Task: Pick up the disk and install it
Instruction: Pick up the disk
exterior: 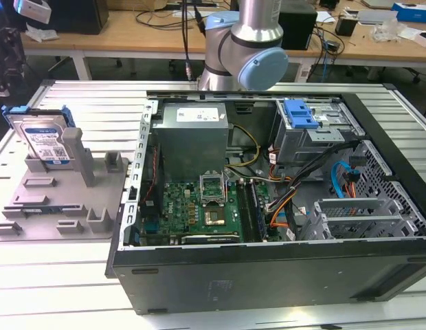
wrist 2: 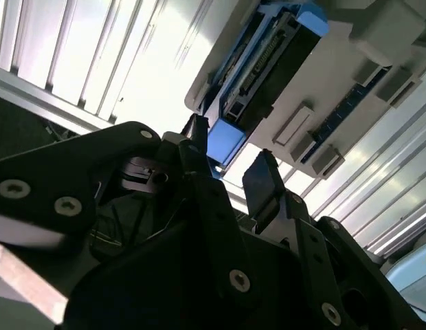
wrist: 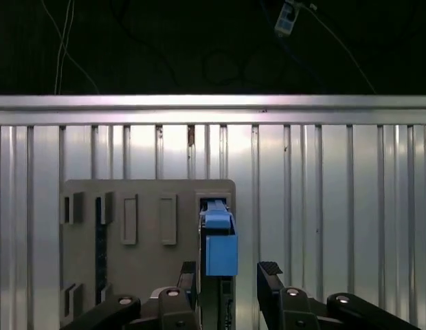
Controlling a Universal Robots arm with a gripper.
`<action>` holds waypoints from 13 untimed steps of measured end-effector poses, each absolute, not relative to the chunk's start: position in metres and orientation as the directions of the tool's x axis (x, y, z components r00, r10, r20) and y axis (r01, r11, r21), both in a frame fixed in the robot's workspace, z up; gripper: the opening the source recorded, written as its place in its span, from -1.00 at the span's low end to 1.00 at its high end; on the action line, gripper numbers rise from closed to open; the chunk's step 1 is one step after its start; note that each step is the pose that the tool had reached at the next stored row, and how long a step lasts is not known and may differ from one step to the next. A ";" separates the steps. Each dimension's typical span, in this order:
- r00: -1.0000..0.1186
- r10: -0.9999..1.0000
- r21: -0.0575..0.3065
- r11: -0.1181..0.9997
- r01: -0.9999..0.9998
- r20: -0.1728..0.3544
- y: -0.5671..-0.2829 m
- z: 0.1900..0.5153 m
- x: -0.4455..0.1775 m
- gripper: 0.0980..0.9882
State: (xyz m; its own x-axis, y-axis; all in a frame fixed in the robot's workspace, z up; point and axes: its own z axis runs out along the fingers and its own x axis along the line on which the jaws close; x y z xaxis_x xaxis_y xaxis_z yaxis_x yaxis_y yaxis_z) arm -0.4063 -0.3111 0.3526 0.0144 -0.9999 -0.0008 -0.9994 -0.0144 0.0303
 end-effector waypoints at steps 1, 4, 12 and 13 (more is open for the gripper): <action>0.025 -1.000 0.030 -0.025 -0.999 -0.001 -0.311 0.352 -0.407 -0.14; 0.034 -0.999 0.030 -0.034 -0.999 -0.001 -0.311 0.349 -0.409 -0.14; 0.034 -0.999 0.030 -0.034 -0.999 -0.001 -0.317 0.345 -0.410 -0.14; 0.034 -0.999 0.030 -0.034 -0.999 -0.001 -0.317 0.345 -0.410 -0.14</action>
